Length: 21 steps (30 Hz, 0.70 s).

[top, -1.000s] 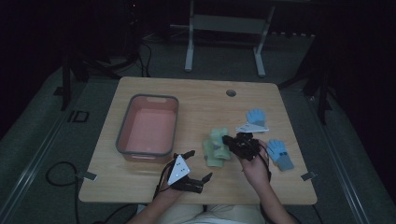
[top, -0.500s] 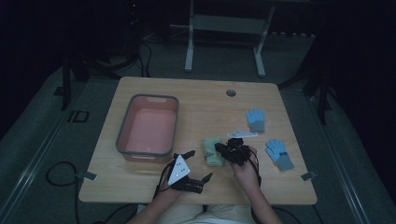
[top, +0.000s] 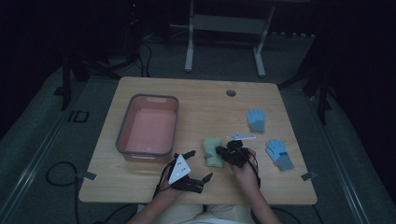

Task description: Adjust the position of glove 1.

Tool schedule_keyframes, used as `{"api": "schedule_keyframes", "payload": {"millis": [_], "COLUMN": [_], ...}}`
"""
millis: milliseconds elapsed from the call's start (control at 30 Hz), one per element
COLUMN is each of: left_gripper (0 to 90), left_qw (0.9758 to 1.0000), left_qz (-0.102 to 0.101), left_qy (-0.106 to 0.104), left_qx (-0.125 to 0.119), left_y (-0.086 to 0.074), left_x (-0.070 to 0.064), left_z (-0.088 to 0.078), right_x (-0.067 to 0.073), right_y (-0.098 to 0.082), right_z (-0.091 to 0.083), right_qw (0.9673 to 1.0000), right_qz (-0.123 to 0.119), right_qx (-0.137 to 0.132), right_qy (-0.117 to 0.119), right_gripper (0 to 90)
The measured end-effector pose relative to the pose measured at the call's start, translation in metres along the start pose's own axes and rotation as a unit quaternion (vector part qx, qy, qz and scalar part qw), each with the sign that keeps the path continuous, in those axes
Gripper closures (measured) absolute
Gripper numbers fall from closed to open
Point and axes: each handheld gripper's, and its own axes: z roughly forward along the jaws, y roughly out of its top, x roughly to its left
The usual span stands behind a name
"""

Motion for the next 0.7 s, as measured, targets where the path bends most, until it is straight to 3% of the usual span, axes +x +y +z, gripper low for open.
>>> {"api": "schedule_keyframes", "payload": {"millis": [133, 200, 300, 367, 400, 433, 467, 500, 533, 600, 633, 700], "left_gripper": [1.4, 4.4, 6.5, 14.4, 16.0, 16.0, 16.1, 16.0, 16.1, 16.9, 17.8, 25.1], "left_qw": [0.9999, 0.9996, 0.9978, 0.9977, 0.9977, 0.9968, 0.9956, 0.9956, 0.9924, 0.9879, 0.9842, 0.9777], "left_qz": [0.011, 0.002, -0.010, 0.006, 0.006, 0.019, 0.033, 0.033, 0.059, 0.076, 0.087, 0.117], "left_qy": [-0.005, -0.005, -0.021, -0.014, -0.014, -0.041, -0.045, -0.045, -0.056, -0.068, -0.079, -0.088], "left_qx": [0.003, 0.028, 0.062, 0.065, 0.065, 0.066, 0.075, 0.075, 0.092, 0.116, 0.132, 0.151], "left_y": [0.000, 0.002, 0.008, 0.013, 0.013, 0.017, 0.020, 0.020, 0.024, 0.027, 0.028, 0.029], "left_x": [-0.002, -0.002, -0.001, -0.004, -0.004, -0.003, -0.004, -0.004, -0.003, -0.001, 0.001, 0.002], "left_z": [-0.001, -0.001, 0.002, 0.004, 0.004, 0.005, 0.007, 0.007, 0.013, 0.021, 0.025, 0.033], "right_x": [-0.004, -0.005, -0.004, -0.006, -0.006, -0.010, -0.013, -0.013, -0.017, -0.023, -0.025, -0.031], "right_y": [-0.001, 0.001, 0.005, 0.009, 0.009, 0.012, 0.014, 0.014, 0.017, 0.020, 0.022, 0.025], "right_z": [0.000, -0.004, -0.013, -0.021, -0.021, -0.028, -0.031, -0.031, -0.036, -0.038, -0.039, -0.040], "right_qw": [1.0000, 0.9999, 0.9993, 0.9978, 0.9978, 0.9965, 0.9958, 0.9958, 0.9947, 0.9942, 0.9936, 0.9903], "right_qz": [0.003, 0.000, -0.015, -0.030, -0.030, -0.035, -0.036, -0.036, -0.041, -0.048, -0.056, -0.062], "right_qx": [-0.001, -0.007, -0.024, -0.044, -0.044, -0.057, -0.059, -0.059, -0.064, -0.062, -0.064, -0.093], "right_qy": [0.005, 0.010, 0.022, 0.040, 0.040, 0.050, 0.060, 0.060, 0.070, 0.073, 0.074, 0.083], "right_gripper": [84.4, 80.7, 56.0, 42.0, 42.0, 30.6, 25.0, 25.0, 17.1, 17.1, 17.2, 17.3]}}
